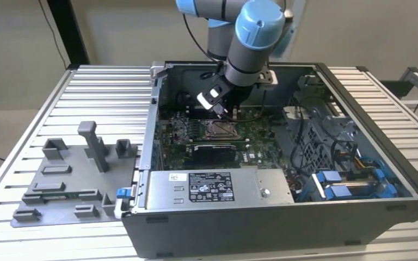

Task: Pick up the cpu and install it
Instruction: 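Install the first cpu locking lever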

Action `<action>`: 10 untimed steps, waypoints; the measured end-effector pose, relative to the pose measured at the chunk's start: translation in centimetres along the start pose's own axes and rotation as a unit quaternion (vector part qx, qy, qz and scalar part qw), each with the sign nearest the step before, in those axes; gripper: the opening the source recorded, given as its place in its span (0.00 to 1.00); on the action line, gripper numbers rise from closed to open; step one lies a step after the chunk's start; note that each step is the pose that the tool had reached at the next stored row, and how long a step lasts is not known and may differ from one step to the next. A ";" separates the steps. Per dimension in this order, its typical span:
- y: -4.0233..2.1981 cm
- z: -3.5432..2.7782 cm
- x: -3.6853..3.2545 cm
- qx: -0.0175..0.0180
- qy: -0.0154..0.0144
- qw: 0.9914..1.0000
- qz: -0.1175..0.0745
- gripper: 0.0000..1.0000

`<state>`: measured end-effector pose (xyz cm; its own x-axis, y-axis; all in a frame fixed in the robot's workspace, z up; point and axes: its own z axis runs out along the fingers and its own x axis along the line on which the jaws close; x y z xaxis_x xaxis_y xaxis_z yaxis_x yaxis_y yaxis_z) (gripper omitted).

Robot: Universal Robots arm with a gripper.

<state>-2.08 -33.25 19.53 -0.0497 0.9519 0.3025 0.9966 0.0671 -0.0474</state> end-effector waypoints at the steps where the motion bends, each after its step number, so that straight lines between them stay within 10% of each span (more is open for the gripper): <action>1: 0.04 0.00 0.00 0.001 0.000 1.000 0.000 0.00; 10: 0.42 0.03 -0.04 0.016 0.001 1.000 0.006 0.00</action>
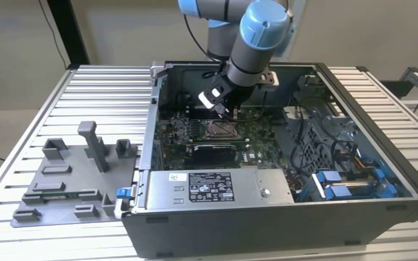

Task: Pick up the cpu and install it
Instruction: 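Install the first cpu locking lever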

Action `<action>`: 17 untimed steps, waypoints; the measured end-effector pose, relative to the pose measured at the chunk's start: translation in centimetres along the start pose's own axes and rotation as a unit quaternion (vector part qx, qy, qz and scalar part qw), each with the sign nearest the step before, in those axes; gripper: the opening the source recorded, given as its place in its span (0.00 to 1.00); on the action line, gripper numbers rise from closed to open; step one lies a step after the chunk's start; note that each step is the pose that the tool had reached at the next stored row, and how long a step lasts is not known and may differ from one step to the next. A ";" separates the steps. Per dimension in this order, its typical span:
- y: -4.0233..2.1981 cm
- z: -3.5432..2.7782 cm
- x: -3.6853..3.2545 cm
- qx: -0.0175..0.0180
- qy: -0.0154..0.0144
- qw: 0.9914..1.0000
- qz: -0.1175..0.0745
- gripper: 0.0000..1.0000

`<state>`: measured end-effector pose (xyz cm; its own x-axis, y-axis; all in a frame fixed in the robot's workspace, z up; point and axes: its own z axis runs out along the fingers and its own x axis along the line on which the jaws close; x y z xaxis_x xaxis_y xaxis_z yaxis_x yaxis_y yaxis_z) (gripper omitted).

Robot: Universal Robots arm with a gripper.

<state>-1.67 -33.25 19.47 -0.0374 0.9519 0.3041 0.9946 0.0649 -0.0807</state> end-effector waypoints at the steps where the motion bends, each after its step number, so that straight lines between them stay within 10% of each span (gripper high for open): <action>1: 0.05 0.01 -0.01 0.001 0.000 1.000 0.001 0.00; 17: 0.68 0.05 -0.13 0.022 0.002 1.000 0.010 0.00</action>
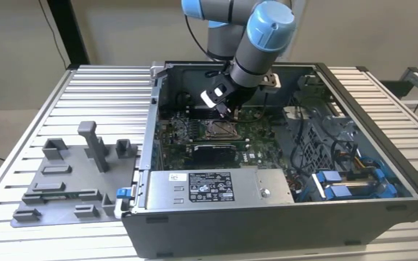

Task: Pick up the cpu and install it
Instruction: 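Install the first cpu locking lever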

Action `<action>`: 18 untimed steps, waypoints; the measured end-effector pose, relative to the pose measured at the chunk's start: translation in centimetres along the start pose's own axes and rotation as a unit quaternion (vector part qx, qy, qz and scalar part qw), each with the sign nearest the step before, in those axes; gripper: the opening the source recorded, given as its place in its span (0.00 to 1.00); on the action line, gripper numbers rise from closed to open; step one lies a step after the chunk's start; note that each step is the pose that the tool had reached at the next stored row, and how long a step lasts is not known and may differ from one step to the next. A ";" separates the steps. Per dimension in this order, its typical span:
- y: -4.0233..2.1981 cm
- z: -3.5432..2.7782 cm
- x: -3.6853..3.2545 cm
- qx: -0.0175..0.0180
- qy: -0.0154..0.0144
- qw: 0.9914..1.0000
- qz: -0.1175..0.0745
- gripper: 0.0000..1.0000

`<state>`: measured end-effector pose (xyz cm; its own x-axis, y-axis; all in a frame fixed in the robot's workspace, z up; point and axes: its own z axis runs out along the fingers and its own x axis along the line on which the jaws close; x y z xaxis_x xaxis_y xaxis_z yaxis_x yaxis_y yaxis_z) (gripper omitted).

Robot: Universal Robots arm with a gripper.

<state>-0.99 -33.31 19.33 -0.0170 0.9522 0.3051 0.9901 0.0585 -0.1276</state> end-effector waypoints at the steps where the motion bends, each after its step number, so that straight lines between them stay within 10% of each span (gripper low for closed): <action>1: 0.08 0.01 -0.01 0.000 0.000 1.000 0.000 0.00; 13: 0.59 -0.01 -0.01 0.006 0.001 1.000 0.002 0.00; 18: 0.35 -1.62 0.50 0.009 0.001 1.000 0.004 0.00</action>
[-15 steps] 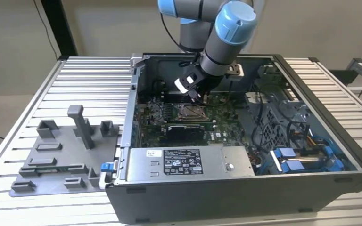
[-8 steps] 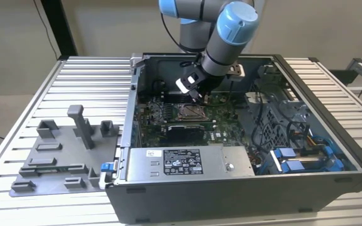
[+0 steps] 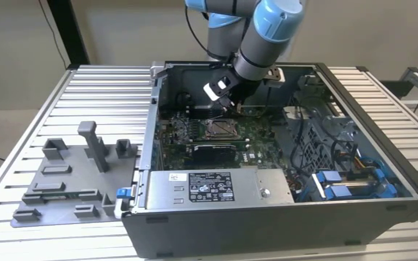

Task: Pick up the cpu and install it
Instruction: 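Install the first cpu locking lever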

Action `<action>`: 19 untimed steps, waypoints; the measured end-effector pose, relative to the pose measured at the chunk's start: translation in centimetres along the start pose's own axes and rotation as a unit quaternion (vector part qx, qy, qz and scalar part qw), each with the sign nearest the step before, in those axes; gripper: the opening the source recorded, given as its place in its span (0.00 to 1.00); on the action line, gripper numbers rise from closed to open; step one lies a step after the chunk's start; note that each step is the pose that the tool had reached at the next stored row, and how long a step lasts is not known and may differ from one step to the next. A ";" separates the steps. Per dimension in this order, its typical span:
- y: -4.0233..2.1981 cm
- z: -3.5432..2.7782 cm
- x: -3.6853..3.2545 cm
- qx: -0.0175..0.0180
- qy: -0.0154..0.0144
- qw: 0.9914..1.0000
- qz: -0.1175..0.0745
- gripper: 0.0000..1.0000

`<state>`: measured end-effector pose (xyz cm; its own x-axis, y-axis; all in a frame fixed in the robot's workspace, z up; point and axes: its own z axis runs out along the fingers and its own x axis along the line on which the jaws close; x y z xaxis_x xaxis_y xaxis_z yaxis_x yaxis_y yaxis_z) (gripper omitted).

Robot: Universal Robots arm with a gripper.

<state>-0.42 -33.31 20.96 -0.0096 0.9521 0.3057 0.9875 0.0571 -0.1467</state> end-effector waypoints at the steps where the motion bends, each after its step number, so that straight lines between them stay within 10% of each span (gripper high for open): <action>1: -0.07 -0.25 0.08 0.000 0.000 1.000 0.000 0.00; 9: -1.25 -0.38 0.43 0.000 -0.001 1.000 0.000 0.00; 19: -1.30 -0.35 0.42 0.000 -0.001 1.000 0.000 0.00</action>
<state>-1.66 -33.08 21.62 -0.0107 0.9528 0.3033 0.9877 0.0575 -0.1456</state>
